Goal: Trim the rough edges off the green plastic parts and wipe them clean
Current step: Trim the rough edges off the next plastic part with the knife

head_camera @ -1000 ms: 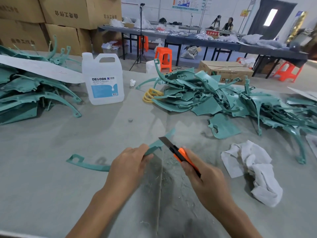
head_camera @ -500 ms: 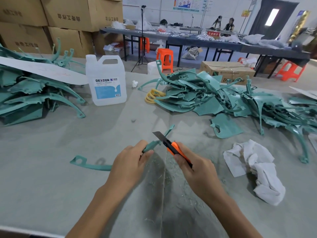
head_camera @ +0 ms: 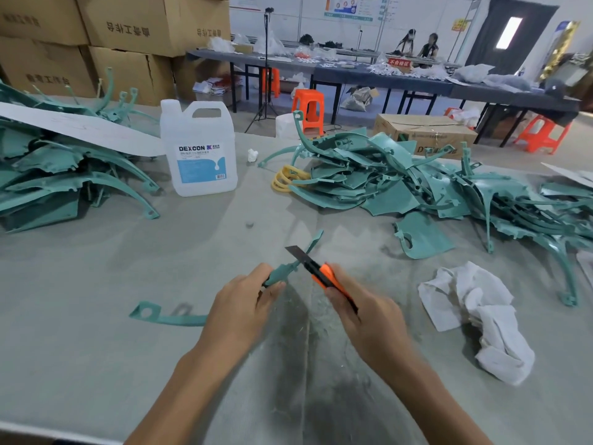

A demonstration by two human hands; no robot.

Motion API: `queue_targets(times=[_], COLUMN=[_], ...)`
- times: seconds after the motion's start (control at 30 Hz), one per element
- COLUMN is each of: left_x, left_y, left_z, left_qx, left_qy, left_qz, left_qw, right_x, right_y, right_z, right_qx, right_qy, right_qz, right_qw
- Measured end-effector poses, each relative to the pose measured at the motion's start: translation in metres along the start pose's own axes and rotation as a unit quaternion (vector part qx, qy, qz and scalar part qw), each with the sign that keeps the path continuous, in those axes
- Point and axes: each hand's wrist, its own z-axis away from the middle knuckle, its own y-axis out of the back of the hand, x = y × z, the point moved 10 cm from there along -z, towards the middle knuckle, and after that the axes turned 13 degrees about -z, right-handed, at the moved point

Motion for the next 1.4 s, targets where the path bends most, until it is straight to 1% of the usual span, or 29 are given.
queue_targets(times=[0.07, 0.17, 0.23, 0.27, 0.3, 0.4, 0.43, 0.47, 0.57, 0.63, 0.67, 0.77, 0.83, 0.9, 0.93, 0.97, 1.03, 1.07, 1.1, 1.13, 1.17, 1.2, 1.23, 1.27, 1.3, 1.33, 1.37, 1.4], left_x=[0.004, 0.007, 0.004, 0.002, -0.001, -0.004, -0.004, -0.003, -0.005, -0.005, -0.005, -0.003, -0.001, 0.0, 0.001, 0.003, 0.005, 0.005, 0.006, 0.007, 0.007, 0.007, 0.008, 0.01, 0.013, 0.015, 0.019, 0.024], left_y=[-0.001, 0.002, 0.004, 0.004, 0.005, 0.005, 0.004, 0.003, 0.002, 0.002, 0.003, 0.005, 0.004, 0.007, 0.008, 0.009, 0.012, 0.014, 0.016, 0.018, 0.02, 0.022, 0.025, 0.028, 0.029, 0.03, 0.029, 0.028], left_z=[0.002, -0.001, -0.002, -0.002, -0.001, -0.002, -0.001, 0.0, 0.007, 0.011, 0.011, 0.011, 0.012, 0.017, 0.019, 0.019, 0.019, 0.019, 0.02, 0.02, 0.022, 0.024, 0.026, 0.027, 0.028, 0.029, 0.029, 0.03], left_qx=[-0.006, 0.007, 0.013, 0.015, 0.018, 0.022, 0.017, 0.01, -0.003, -0.009, -0.009, -0.013, -0.021, -0.019, -0.019, -0.02, -0.017, -0.014, -0.013, -0.013, -0.013, -0.012, -0.01, -0.009, -0.01, -0.014, -0.022, -0.029], left_qy=[-0.007, -0.007, -0.001, 0.006, 0.014, 0.033, 0.036, 0.037, 0.038, 0.043, 0.046, 0.051, 0.05, 0.049, 0.047, 0.045, 0.043, 0.041, 0.036, 0.032, 0.029, 0.026, 0.019, 0.008, -0.003, -0.014, -0.028, -0.047], left_qz=[-0.009, -0.004, 0.038, 0.057, 0.071, 0.127, 0.145, 0.156, 0.188, 0.219, 0.232, 0.251, 0.255, 0.248, 0.241, 0.234, 0.214, 0.199, 0.184, 0.173, 0.17, 0.167, 0.158, 0.149, 0.146, 0.148, 0.148, 0.136], left_qw=[1.0, 1.0, 0.999, 0.998, 0.997, 0.991, 0.989, 0.987, 0.982, 0.975, 0.972, 0.967, 0.965, 0.967, 0.969, 0.971, 0.976, 0.979, 0.982, 0.984, 0.985, 0.986, 0.987, 0.989, 0.989, 0.989, 0.988, 0.989], right_x=[0.006, 0.013, 0.018, 0.017, 0.012, -0.01, -0.009, -0.003, 0.018, 0.018, 0.01, -0.009, -0.002, 0.014, 0.019, 0.017, -0.002, -0.009, -0.007, 0.003, 0.017, 0.03, 0.041, 0.046, 0.047, 0.044, 0.039, 0.035], right_y=[0.011, 0.02, 0.028, 0.029, 0.025, -0.002, -0.004, 0.0, 0.021, 0.029, 0.027, 0.01, 0.017, 0.035, 0.041, 0.042, 0.029, 0.022, 0.022, 0.029, 0.039, 0.047, 0.05, 0.046, 0.035, 0.022, 0.009, -0.001], right_z=[-0.014, -0.03, -0.034, -0.032, -0.029, -0.016, -0.017, -0.021, -0.035, -0.03, -0.026, -0.014, -0.022, -0.032, -0.031, -0.028, -0.019, -0.015, -0.015, -0.019, -0.024, -0.026, -0.024, -0.02, -0.017, -0.014, -0.011, -0.008], right_qx=[0.024, 0.035, 0.061, 0.065, 0.056, -0.023, -0.026, -0.014, 0.02, 0.03, 0.024, -0.037, -0.022, 0.014, 0.026, 0.028, -0.011, -0.033, -0.031, -0.004, 0.031, 0.056, 0.073, 0.081, 0.075, 0.056, 0.03, 0.005], right_qy=[-0.017, -0.037, -0.06, -0.056, -0.044, 0.008, 0.009, 0.001, -0.047, -0.048, -0.031, 0.012, -0.003, -0.046, -0.062, -0.06, -0.017, -0.003, -0.003, -0.023, -0.063, -0.115, -0.163, -0.198, -0.232, -0.263, -0.292, -0.308], right_qz=[0.018, 0.04, 0.011, -0.011, -0.033, -0.085, -0.09, -0.085, -0.053, -0.062, -0.074, -0.105, -0.078, -0.037, -0.037, -0.051, -0.09, -0.1, -0.093, -0.07, -0.047, -0.063, -0.134, -0.246, -0.367, -0.469, -0.538, -0.572], right_qw=[0.999, 0.998, 0.996, 0.996, 0.997, 0.996, 0.996, 0.996, 0.997, 0.996, 0.997, 0.994, 0.997, 0.998, 0.997, 0.997, 0.996, 0.994, 0.995, 0.997, 0.996, 0.99, 0.975, 0.946, 0.898, 0.841, 0.791, 0.76])
